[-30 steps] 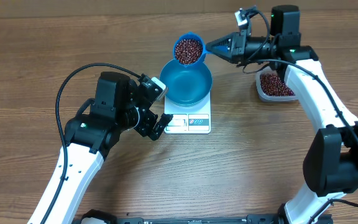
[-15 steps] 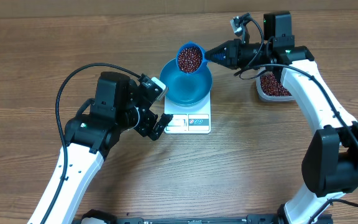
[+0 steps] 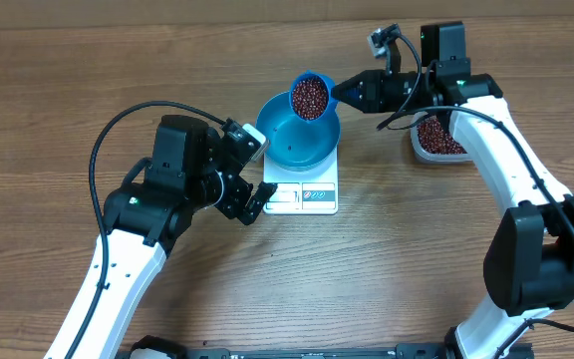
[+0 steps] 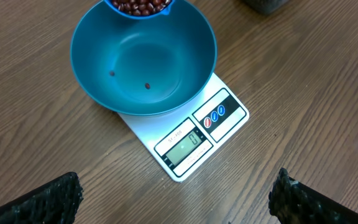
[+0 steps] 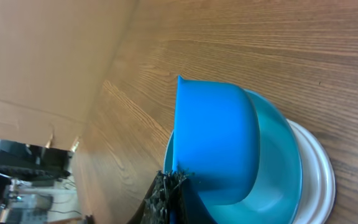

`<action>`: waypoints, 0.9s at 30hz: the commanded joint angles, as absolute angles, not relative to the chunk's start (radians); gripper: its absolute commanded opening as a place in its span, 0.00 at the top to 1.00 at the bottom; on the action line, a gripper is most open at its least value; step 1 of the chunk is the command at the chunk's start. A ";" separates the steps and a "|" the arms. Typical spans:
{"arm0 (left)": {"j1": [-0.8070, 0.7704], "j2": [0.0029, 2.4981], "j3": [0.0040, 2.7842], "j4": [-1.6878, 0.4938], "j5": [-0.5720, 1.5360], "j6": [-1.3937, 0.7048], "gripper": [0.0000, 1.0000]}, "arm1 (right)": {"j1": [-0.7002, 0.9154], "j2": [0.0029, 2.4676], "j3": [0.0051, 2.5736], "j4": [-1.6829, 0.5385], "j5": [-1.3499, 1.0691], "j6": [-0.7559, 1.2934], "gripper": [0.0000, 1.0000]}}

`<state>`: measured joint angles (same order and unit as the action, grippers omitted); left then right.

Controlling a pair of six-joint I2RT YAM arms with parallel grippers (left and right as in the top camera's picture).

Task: Scoop item into bowl and weigh 150g on scale
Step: 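Tip the scoop with the right gripper to pour beans into the teal bowl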

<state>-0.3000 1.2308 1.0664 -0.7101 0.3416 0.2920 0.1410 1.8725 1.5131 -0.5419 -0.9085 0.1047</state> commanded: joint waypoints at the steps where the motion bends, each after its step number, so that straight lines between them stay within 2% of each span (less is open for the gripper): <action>1: -0.296 1.237 1.057 -0.707 0.359 0.307 0.01 | 0.159 1.840 1.538 -0.534 -0.916 0.024 0.96; 15: -0.296 1.237 1.057 -0.707 0.359 0.307 0.00 | 0.184 1.840 1.538 -0.534 -0.864 -0.110 0.96; 27: -0.296 1.237 1.057 -0.707 0.359 0.307 0.01 | 0.184 1.841 1.538 -0.533 -0.864 -0.114 0.96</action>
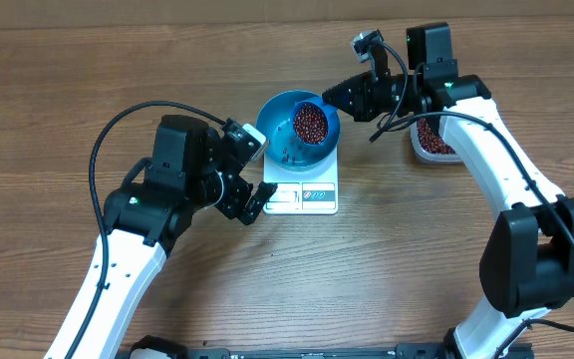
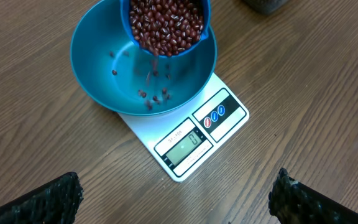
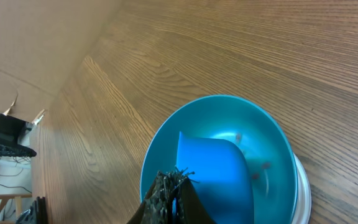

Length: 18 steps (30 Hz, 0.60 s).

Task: Scoop item into bowl and weigh 150g on scale
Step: 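Tip the scoop with the right gripper to pour beans into the teal bowl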

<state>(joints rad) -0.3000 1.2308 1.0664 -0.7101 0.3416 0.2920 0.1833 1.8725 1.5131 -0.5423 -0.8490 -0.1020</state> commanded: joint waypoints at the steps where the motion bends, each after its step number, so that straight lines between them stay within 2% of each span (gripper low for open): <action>1: -0.296 1.237 1.057 -0.707 0.359 0.307 0.00 | 0.184 1.841 1.538 -0.533 -0.864 -0.114 0.96; 18: -0.296 1.237 1.057 -0.707 0.359 0.307 0.00 | 0.185 1.841 1.538 -0.488 -0.864 -0.115 0.96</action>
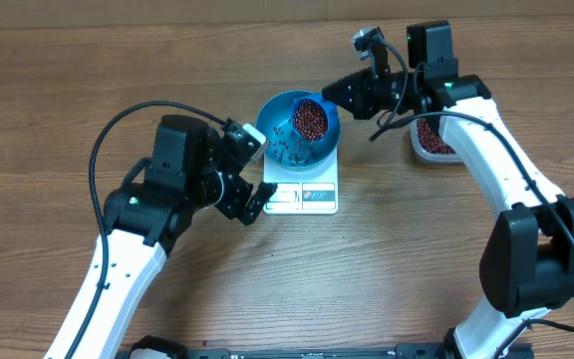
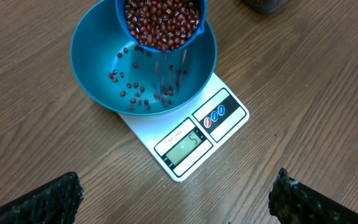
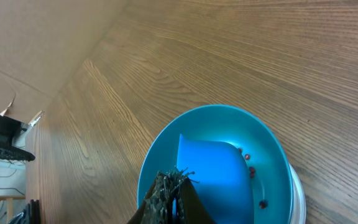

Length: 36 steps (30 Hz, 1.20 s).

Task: Scoop item into bowl and weigh 150g on scale
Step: 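Tip the scoop with the right gripper to pour beans into the teal bowl, then hold the scoop inverted over the bowl with the right gripper, emptying it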

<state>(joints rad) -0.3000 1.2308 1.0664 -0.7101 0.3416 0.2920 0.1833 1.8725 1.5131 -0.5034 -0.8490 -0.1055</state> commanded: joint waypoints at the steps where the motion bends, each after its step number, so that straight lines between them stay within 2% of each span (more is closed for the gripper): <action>1: -0.296 1.237 1.057 -0.707 0.359 0.307 0.01 | 0.185 1.841 1.538 -0.487 -0.865 -0.117 0.96; 15: -0.296 1.237 1.057 -0.707 0.359 0.307 0.00 | 0.252 1.841 1.538 -0.477 -0.863 -0.272 0.96; 36: -0.296 1.237 1.057 -0.707 0.359 0.307 0.01 | 0.259 1.842 1.538 -0.476 -0.804 -0.373 0.96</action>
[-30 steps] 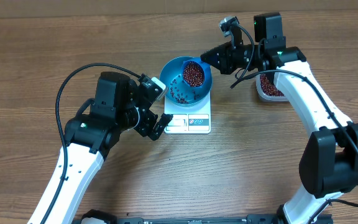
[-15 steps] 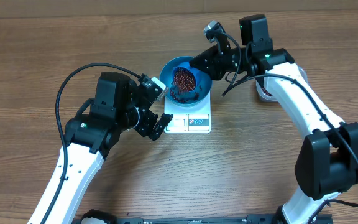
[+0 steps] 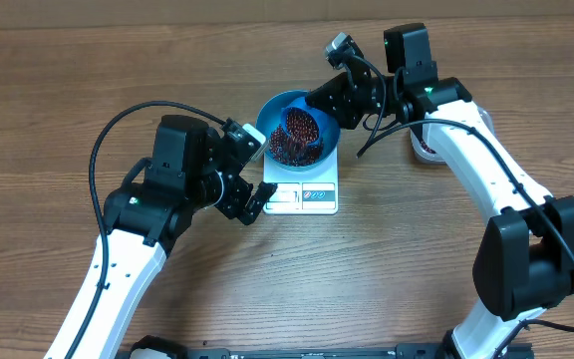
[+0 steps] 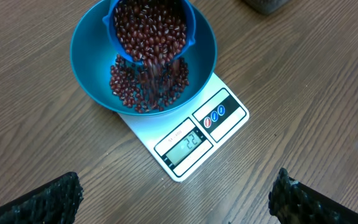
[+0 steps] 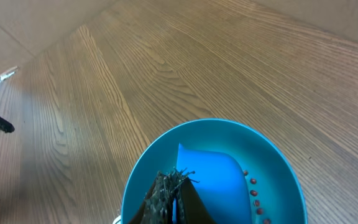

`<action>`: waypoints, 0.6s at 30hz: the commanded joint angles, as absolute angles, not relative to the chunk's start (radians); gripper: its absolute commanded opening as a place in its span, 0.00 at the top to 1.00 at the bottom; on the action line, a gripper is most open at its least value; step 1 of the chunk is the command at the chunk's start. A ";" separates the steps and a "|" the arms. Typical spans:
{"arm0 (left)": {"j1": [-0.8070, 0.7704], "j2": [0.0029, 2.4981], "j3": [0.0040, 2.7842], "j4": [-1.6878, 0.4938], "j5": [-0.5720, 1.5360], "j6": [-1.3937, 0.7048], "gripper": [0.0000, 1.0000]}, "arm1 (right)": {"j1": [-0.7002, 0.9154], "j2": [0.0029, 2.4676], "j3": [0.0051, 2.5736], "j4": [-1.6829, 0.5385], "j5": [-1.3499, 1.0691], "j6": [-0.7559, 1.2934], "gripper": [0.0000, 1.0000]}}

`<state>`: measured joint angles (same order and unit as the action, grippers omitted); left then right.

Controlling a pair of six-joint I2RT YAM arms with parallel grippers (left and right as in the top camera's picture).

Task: Scoop item into bowl and weigh 150g on scale
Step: 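Hold the scoop inverted over the bowl with the right gripper, emptying it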

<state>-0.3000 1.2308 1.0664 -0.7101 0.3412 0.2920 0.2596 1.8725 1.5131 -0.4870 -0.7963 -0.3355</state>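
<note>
A blue scoop of red beans is tilted over the teal bowl, and beans are falling from it onto a heap in the bowl. The bowl stands on a white scale whose display reads 22. My right gripper is shut on the scoop's handle; in the right wrist view the scoop shows from behind inside the bowl. My left gripper is open over bare table in front of the scale, with nothing between its fingers.
A clear container of red beans sits at the back right, mostly hidden by my right arm. Cables trail from both arms above the table.
The scoop has tipped further and shifted left over the bowl. A scatter of beans in the bowl has become a heap, and the scale reading has risen to 22.
The full scoop was held level above the bowl's far rim, with two beans in the bowl and the scale at 0. Then it was tilted and beans were dropping. More fell each time, and now a heap lies in the bowl. My left arm stayed put.
</note>
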 commanded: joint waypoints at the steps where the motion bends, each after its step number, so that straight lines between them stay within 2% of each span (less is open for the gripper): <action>1: -0.296 1.237 1.057 -0.707 0.359 0.307 0.00 | 0.259 1.842 1.538 -0.476 -0.804 -0.377 0.96; 18: -0.296 1.237 1.057 -0.707 0.359 0.307 0.00 | 0.259 1.842 1.538 -0.475 -0.804 -0.560 0.96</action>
<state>-0.3000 1.2308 1.0664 -0.7101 0.3416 0.2920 0.2596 1.8725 1.5131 -0.4866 -0.7959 -0.4950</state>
